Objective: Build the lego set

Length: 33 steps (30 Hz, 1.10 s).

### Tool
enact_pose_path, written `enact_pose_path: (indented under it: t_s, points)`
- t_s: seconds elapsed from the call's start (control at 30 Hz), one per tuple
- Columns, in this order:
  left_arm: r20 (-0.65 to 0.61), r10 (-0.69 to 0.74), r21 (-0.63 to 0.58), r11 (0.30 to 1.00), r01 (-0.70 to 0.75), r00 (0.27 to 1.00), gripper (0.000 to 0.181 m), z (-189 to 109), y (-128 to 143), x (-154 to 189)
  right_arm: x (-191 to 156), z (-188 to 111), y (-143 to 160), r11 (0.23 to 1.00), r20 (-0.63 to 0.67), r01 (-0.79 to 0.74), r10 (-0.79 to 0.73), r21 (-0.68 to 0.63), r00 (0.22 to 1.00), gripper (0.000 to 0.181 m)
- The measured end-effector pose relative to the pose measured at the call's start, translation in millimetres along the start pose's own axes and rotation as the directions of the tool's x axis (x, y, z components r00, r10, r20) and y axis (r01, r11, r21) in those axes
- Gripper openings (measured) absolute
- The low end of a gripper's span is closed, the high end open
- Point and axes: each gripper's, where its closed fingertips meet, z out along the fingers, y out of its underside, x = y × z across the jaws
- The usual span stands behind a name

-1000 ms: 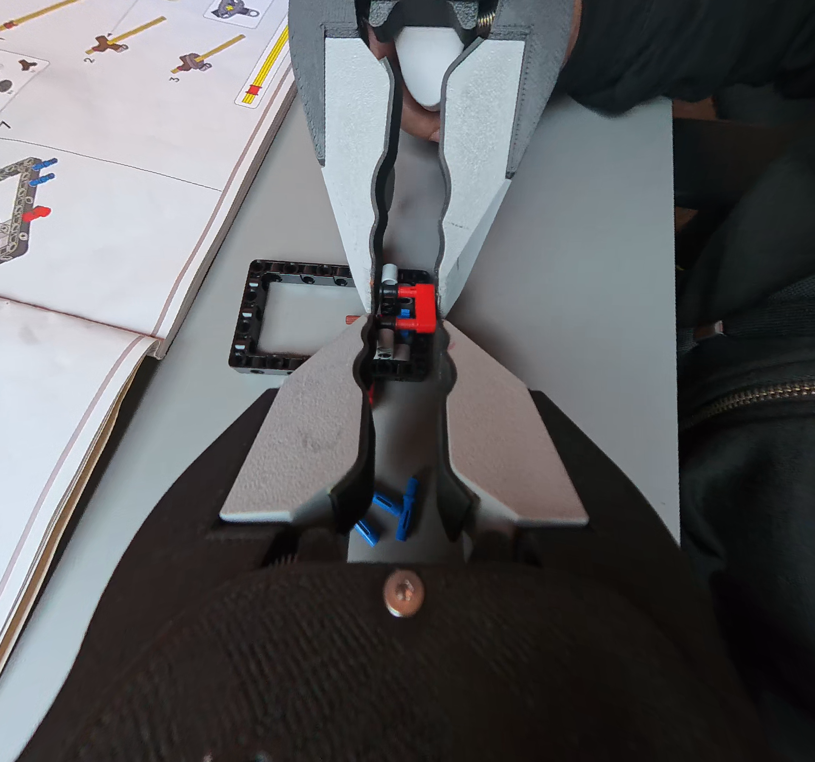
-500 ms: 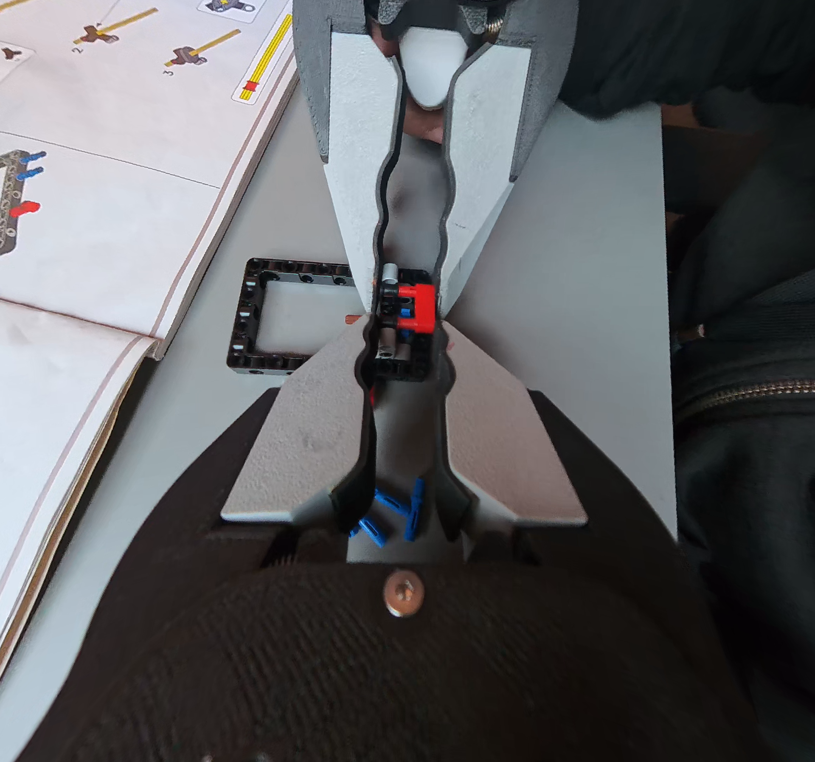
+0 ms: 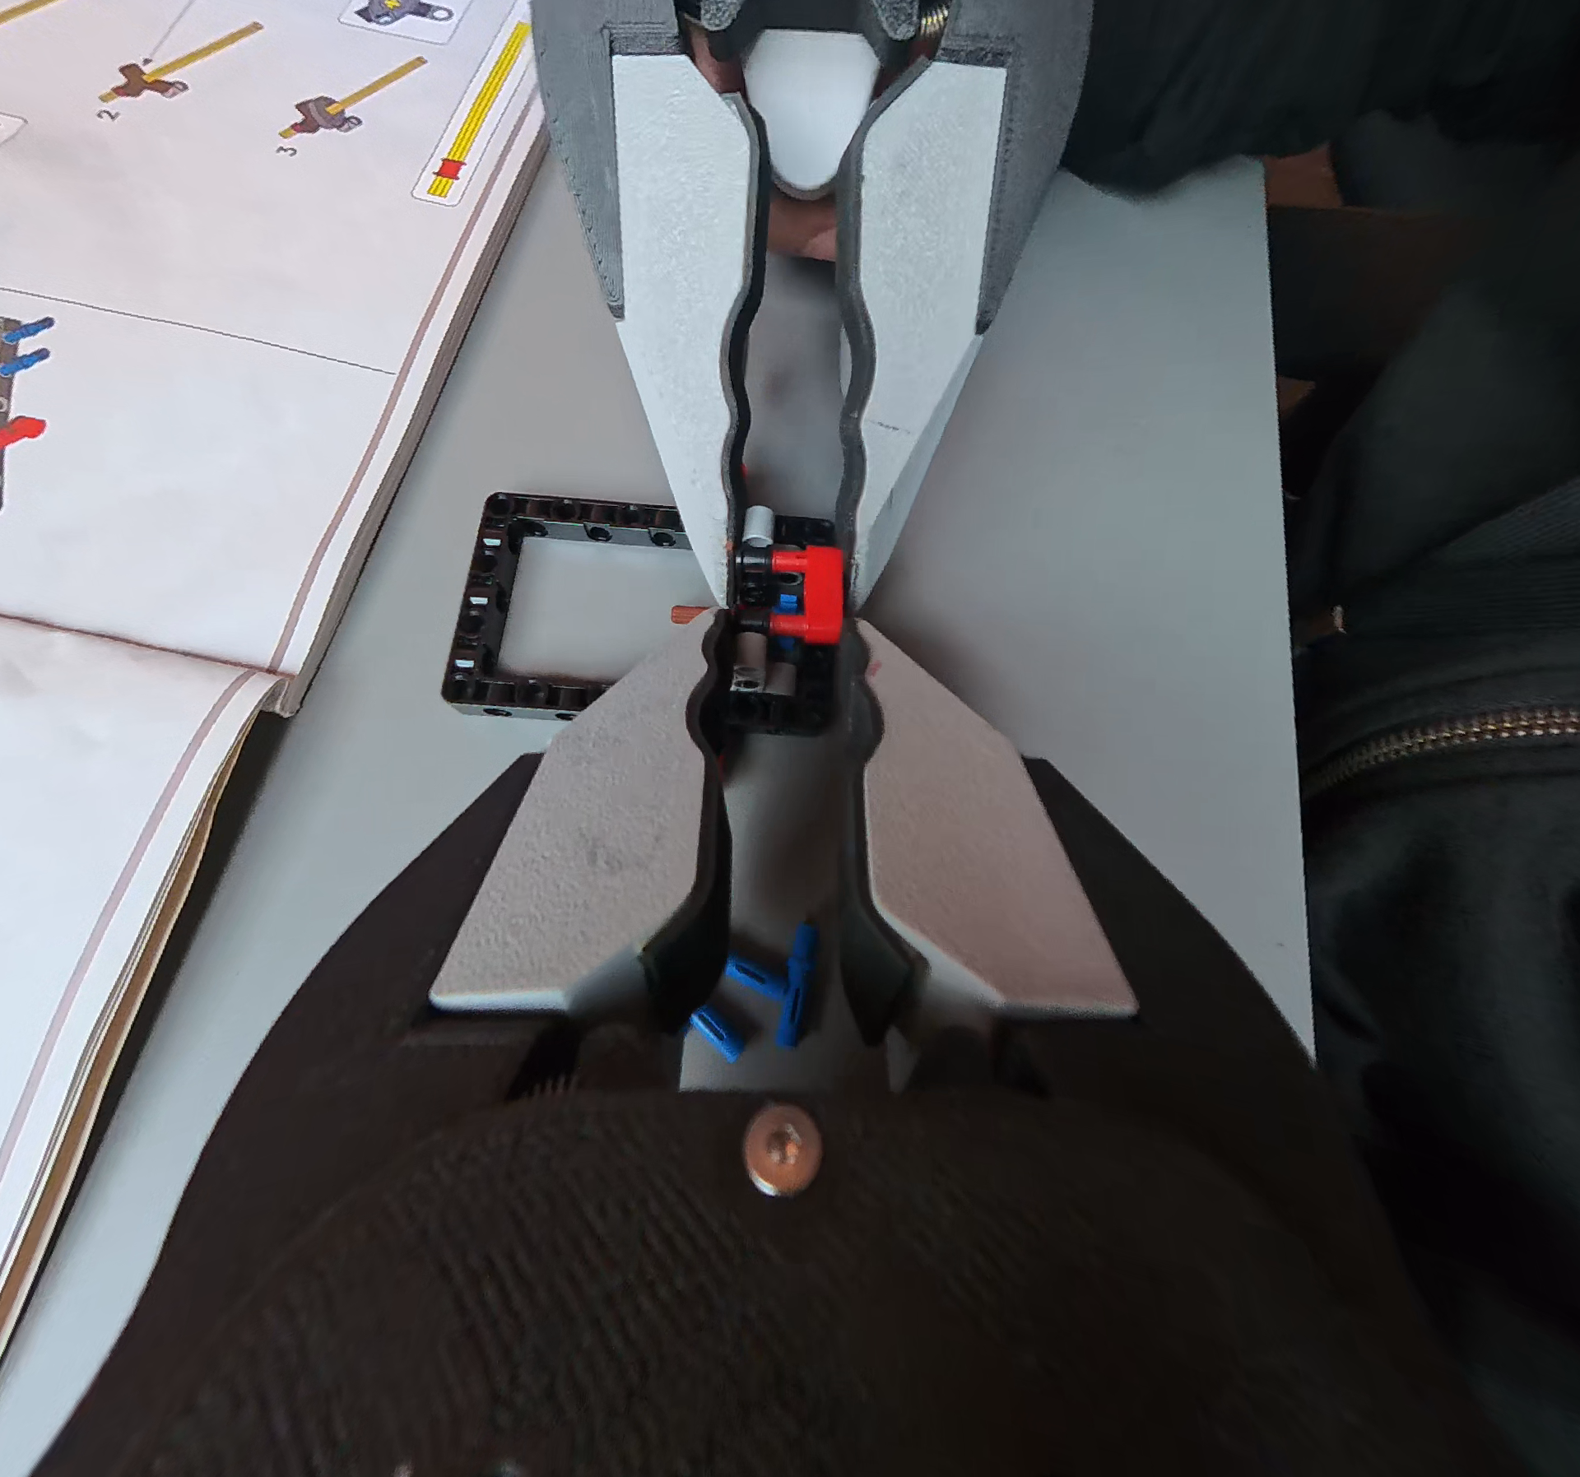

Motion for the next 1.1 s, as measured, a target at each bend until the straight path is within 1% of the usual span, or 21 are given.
enact_pose_path:
  t_s: [0.17,0.27,0.33,0.4,0.47,0.5,0.53,0.6,0.67,0.83,0.97,1.07,1.1]
  points:
    - [-0.013,-0.008,0.001,1.0,0.008,1.0,0.022,0,0,0,0,0,0,0.999,-0.022,0.044,-0.044,-0.004,0.999,0.021]
    - [-0.029,-0.022,0.004,1.0,0.022,0.999,0.023,0,0,0,0,1,-1,1.0,-0.011,0.016,-0.016,0.022,1.0,0.022]
    - [-0.011,0.019,0.001,1.0,-0.018,1.0,0.022,0,1,0,0,0,-1,0.999,0.003,-0.021,0.021,0.025,1.0,0.023]
    - [-0.011,0.04,-0.001,0.999,-0.04,0.999,0.022,0,1,2,-2,-3,1,1.0,-0.01,-0.004,0.004,0.028,1.0,0.024]
    - [-0.016,0.03,0.001,1.0,-0.03,0.999,0.022,-1,1,1,2,-7,2,0.999,-0.055,0.012,-0.01,0.034,0.998,0.033]
    - [-0.019,0.032,0.001,0.999,-0.032,0.999,0.022,-1,1,2,1,-7,2,0.999,-0.055,0.003,0.0,0.038,0.999,0.04]
    - [-0.023,0.034,0.001,0.999,-0.034,0.999,0.022,-1,1,2,0,-7,2,0.999,-0.042,-0.008,0.01,0.042,0.999,0.044]
    - [-0.026,0.029,0.002,1.0,-0.029,0.999,0.022,-1,1,2,0,-7,1,0.999,-0.048,-0.004,0.006,0.043,0.999,0.045]
    - [-0.019,0.02,-0.005,1.0,-0.021,1.0,0.044,-2,3,1,-1,-9,0,0.998,-0.042,0.002,0.0,0.056,0.999,0.037]
    - [0.005,0.017,-0.023,1.0,-0.017,1.0,0.057,-14,12,2,-6,-9,1,0.998,-0.016,-0.02,0.021,0.063,1.0,0.042]
    - [-0.031,0.027,0.005,1.0,-0.027,0.999,0.058,-23,8,12,-5,-9,2,0.998,-0.028,-0.016,0.018,0.06,0.999,0.042]
    - [-0.09,0.058,-0.006,0.998,-0.059,0.994,0.05,-31,13,27,-16,-8,2,0.998,-0.008,0.018,-0.018,0.055,1.0,0.042]
    - [-0.058,0.068,-0.013,0.997,-0.069,0.996,0.047,-31,15,24,-20,-7,3,0.999,0.004,0.023,-0.023,0.048,1.0,0.041]
